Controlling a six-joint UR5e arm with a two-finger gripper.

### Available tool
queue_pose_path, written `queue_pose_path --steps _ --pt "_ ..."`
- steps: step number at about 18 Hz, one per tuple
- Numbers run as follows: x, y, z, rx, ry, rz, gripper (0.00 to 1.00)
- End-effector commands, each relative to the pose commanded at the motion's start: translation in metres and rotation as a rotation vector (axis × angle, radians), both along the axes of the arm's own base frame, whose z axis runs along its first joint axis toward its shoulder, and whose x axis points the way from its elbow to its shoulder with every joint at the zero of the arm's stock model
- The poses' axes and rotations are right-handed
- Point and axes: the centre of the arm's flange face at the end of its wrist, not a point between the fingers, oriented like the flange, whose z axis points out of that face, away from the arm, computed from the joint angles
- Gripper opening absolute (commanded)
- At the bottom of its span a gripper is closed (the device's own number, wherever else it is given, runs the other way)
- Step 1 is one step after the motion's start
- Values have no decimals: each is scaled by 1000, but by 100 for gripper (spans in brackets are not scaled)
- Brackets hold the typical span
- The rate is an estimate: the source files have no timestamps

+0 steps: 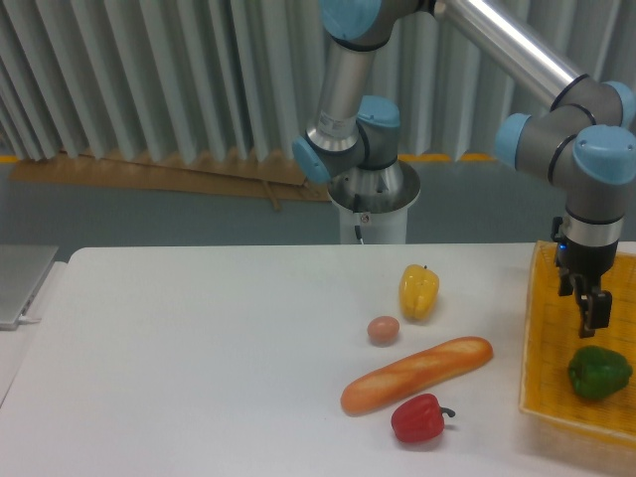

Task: Place the green pepper on the table
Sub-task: 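Lower the open gripper onto the green pepper inside the yellow basket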

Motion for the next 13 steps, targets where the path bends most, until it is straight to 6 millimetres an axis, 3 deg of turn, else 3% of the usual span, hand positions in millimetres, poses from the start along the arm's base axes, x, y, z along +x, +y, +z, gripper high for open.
queue_pose_path --steps 13 --pt "-12 -3 -9 3 10 11 100"
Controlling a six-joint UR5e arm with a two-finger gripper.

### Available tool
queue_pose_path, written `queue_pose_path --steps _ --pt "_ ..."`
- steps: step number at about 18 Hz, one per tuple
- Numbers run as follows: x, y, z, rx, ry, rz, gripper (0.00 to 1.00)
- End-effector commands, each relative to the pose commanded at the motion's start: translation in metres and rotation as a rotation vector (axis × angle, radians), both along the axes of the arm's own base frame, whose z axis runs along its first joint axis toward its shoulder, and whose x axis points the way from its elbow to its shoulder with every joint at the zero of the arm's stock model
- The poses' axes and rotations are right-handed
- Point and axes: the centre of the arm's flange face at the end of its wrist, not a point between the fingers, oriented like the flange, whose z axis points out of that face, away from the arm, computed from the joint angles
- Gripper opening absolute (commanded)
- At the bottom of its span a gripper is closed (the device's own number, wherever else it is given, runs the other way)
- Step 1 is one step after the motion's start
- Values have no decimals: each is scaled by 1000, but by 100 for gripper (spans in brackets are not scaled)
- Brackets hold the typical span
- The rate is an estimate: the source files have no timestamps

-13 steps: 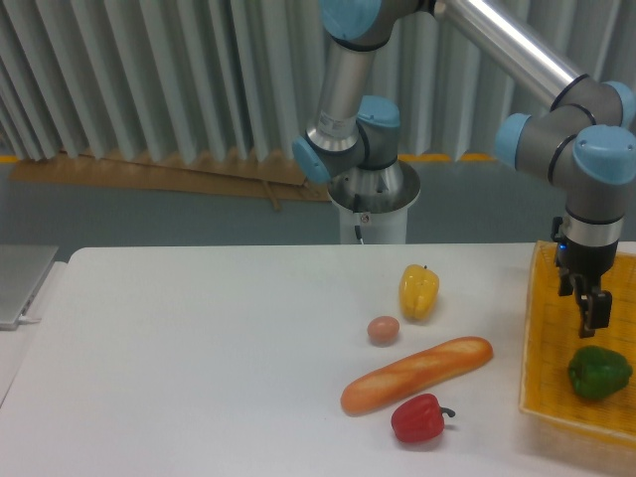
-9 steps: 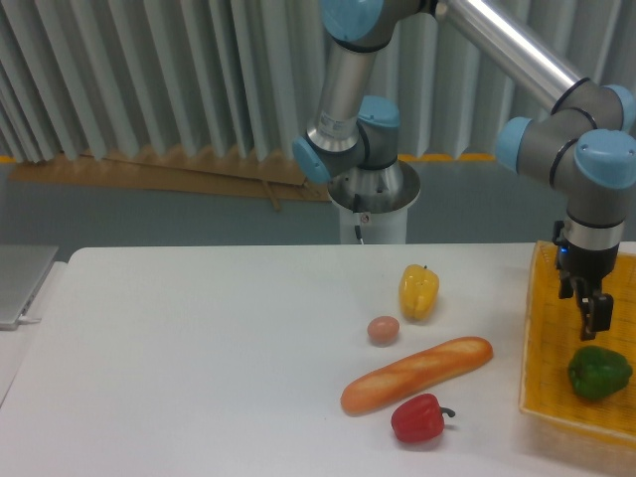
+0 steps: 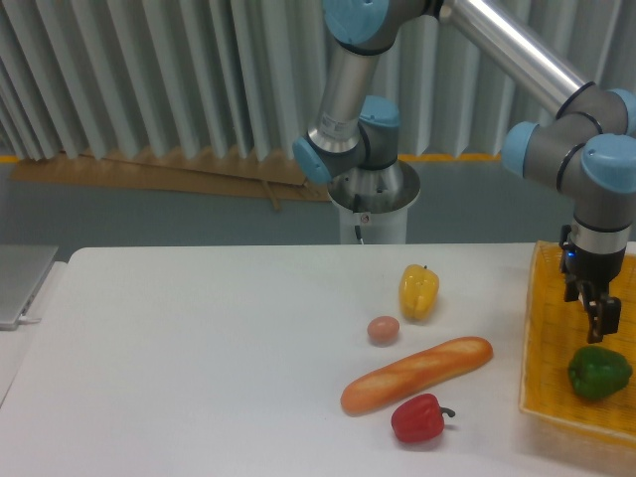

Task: Place the green pepper on the table
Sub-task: 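Lower the open gripper onto the green pepper inside the yellow basket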

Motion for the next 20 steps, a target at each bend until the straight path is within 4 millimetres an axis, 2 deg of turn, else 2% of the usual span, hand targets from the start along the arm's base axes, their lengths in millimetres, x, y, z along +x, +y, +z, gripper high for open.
queue_pose_path --steps 12,20 --pt "-22 7 -5 14 36 0 100" --pt "-29 15 -22 16 20 14 100"
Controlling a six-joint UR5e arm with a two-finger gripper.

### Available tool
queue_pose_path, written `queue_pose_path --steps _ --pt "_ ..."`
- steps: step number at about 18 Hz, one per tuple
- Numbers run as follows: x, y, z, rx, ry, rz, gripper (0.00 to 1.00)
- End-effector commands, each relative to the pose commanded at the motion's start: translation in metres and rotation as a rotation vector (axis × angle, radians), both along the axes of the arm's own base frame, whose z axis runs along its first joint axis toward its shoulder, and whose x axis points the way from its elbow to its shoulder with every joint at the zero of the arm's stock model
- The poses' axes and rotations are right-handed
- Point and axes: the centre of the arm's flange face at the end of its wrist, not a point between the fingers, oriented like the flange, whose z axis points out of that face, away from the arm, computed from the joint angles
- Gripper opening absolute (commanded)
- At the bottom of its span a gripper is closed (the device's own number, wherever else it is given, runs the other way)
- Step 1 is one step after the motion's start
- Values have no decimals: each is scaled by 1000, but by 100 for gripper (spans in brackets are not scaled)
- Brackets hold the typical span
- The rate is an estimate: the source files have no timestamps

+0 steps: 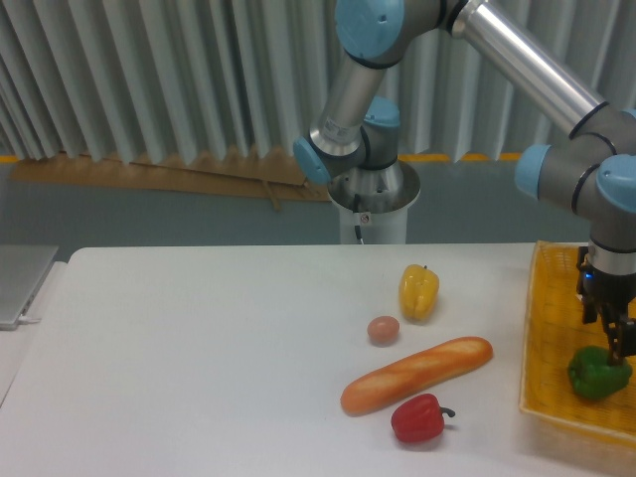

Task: Place the green pepper on the table
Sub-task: 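Lower the open gripper onto the green pepper inside the yellow basket, then close the gripper around the green pepper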

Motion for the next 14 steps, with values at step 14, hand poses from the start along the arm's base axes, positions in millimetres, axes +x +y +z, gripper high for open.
queue_pose_path --steps 14 --pt "-15 10 -20 7 2 35 100"
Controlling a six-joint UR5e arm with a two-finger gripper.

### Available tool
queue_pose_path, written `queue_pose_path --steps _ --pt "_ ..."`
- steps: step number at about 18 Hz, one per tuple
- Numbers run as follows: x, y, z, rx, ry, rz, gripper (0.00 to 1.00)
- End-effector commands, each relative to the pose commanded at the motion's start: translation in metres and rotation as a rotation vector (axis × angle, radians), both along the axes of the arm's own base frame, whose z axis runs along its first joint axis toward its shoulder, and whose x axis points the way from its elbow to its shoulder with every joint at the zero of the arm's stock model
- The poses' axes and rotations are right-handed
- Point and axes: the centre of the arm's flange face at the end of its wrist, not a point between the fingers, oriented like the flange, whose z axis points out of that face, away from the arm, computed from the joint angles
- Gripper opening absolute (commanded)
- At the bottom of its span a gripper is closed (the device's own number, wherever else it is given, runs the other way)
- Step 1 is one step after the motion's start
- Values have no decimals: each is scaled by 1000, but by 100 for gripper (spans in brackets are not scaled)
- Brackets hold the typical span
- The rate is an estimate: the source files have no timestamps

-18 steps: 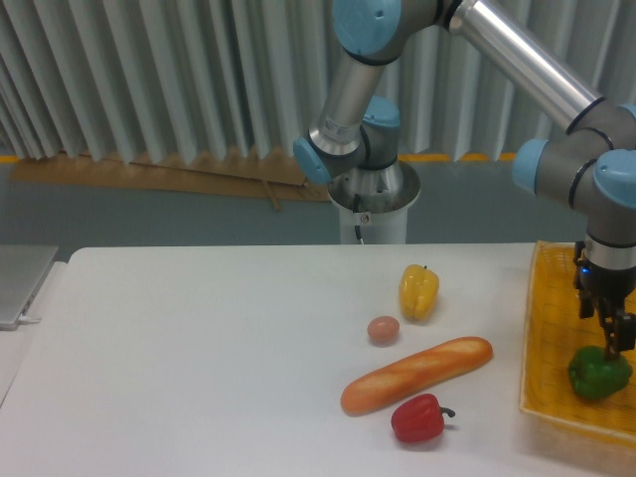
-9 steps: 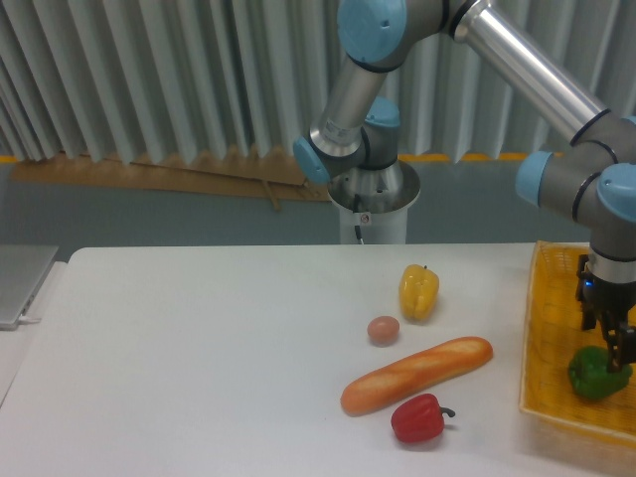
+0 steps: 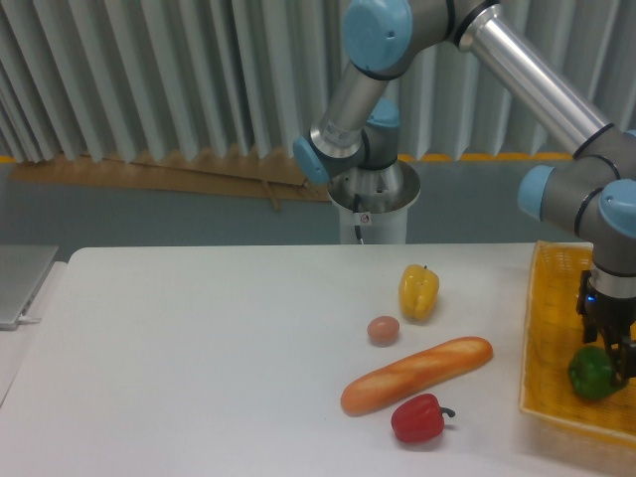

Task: Place the green pepper on the table
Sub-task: 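Close the gripper around the green pepper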

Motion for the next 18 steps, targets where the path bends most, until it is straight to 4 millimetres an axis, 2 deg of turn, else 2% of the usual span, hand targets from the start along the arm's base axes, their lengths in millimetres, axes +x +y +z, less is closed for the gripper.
queue_pose_path --steps 13,15,18 --pt "-3 1 -18 -10 -13 4 98" --pt "-3 1 -19 -10 -14 5 73" --pt "-1 2 -18 -10 -15 8 61"
